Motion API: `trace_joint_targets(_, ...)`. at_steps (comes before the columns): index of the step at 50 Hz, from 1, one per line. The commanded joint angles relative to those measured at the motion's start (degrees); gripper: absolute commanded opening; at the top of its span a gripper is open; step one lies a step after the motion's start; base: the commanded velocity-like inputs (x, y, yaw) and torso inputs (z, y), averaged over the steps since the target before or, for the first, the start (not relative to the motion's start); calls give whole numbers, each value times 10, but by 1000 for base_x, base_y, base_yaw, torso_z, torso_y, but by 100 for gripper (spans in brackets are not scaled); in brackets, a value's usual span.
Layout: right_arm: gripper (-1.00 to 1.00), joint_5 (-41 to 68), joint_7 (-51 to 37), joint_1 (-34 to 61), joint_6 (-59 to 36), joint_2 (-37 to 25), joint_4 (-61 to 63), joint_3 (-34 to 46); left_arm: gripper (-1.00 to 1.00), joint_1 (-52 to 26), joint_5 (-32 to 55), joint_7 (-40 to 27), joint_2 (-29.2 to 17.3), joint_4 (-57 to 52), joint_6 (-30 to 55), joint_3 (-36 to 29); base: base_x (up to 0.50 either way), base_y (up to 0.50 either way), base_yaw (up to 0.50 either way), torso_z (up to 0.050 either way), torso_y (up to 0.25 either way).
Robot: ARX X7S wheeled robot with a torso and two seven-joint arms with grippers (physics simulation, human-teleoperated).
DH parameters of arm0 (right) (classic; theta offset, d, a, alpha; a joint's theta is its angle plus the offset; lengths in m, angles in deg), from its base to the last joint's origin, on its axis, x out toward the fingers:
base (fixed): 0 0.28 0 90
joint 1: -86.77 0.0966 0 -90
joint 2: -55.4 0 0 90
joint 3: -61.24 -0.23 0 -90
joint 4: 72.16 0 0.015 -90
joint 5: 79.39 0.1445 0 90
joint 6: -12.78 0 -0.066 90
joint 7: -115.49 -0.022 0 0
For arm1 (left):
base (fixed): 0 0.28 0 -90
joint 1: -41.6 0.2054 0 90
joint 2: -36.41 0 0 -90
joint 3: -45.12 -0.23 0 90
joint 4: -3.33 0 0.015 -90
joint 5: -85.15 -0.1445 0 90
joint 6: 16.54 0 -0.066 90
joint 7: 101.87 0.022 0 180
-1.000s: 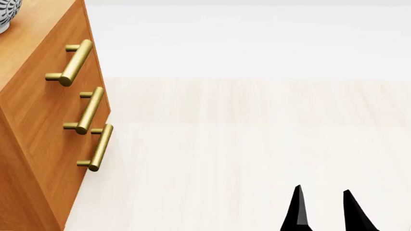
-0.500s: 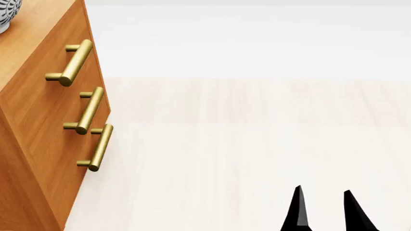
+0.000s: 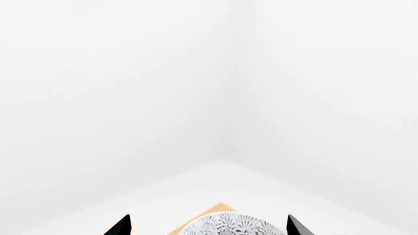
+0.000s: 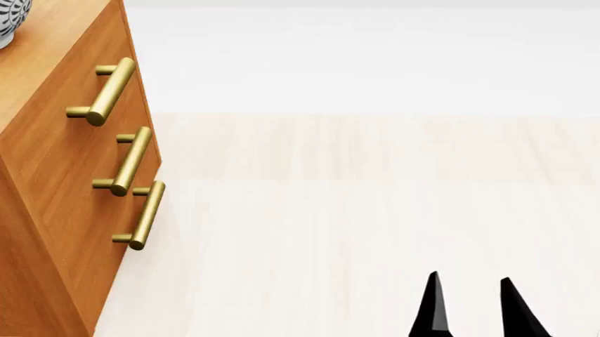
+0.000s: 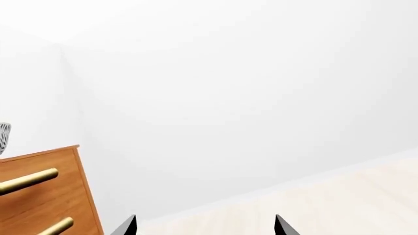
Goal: Put the bowl on top of the cabinet.
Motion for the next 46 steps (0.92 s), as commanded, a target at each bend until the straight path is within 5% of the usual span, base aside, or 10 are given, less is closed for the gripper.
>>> trace_joint_targets(1, 100, 1, -1, -5, 2, -2, 7, -2, 100, 7, 7, 6, 14, -41, 23, -27, 0, 0, 0, 0, 0)
trace_joint_targets(46, 100, 1, -2, -21, 8, -9, 31, -7, 100, 33, 70, -8, 64, -234, 127, -114, 0, 0, 0, 0, 0)
